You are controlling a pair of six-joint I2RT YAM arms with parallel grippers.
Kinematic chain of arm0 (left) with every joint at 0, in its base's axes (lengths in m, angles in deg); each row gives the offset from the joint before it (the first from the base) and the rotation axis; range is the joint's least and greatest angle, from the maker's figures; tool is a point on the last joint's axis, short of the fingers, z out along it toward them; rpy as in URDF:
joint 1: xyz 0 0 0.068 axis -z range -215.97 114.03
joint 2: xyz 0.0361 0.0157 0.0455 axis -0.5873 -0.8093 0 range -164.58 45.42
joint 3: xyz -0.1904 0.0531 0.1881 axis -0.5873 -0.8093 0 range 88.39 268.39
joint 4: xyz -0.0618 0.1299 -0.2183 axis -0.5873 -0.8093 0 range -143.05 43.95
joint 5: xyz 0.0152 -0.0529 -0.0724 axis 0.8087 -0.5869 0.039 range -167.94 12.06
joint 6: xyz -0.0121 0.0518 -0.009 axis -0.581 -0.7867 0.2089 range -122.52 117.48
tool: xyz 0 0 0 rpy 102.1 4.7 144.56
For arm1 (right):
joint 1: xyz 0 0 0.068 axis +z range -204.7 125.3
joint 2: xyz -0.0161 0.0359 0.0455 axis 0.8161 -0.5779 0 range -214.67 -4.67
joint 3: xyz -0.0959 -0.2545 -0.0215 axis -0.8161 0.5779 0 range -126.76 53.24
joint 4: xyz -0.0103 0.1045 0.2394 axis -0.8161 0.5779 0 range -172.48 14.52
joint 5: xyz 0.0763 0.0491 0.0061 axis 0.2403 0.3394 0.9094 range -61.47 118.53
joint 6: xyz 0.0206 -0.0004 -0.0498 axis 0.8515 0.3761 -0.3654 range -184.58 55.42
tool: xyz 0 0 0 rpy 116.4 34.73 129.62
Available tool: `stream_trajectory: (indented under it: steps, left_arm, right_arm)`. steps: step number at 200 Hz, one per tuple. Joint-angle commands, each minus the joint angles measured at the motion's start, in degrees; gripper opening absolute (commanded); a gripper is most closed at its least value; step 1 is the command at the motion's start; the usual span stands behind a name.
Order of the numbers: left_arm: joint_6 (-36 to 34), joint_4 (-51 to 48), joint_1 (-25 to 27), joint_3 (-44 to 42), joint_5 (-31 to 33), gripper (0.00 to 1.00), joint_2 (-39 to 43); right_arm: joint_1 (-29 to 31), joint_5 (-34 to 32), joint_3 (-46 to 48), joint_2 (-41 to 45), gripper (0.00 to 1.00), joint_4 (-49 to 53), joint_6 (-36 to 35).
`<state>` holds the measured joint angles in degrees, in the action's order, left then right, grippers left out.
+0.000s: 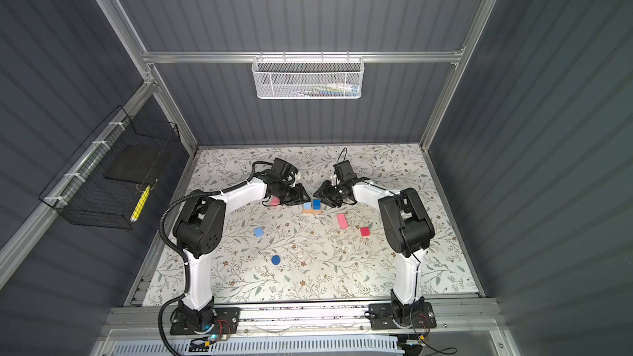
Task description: Build the wood block tower
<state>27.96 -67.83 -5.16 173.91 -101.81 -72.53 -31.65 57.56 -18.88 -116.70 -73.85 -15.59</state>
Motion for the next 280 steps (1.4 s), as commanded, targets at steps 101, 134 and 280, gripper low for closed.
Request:
stream_trajectory:
  steps: [101,134,280]
  left_arm:
    - [0.47,-0.72,0.39,0.98,-1.08,0.35,-1.14]
    - [0.46,-0.72,0.39,0.97,-1.05,0.34,-1.27]
    - [0.37,-0.37,0.39,0.69,-1.61,0.32,-1.18]
  right_arm:
    - [0.36,0.39,-1.01,-1.09,0.40,1.80,-0.15]
    - [0.46,0.15,-0.85,-1.14,0.38,2.07,0.12]
    - [0.64,-0.08,-0.82,-1.53,0.34,2.42,0.36]
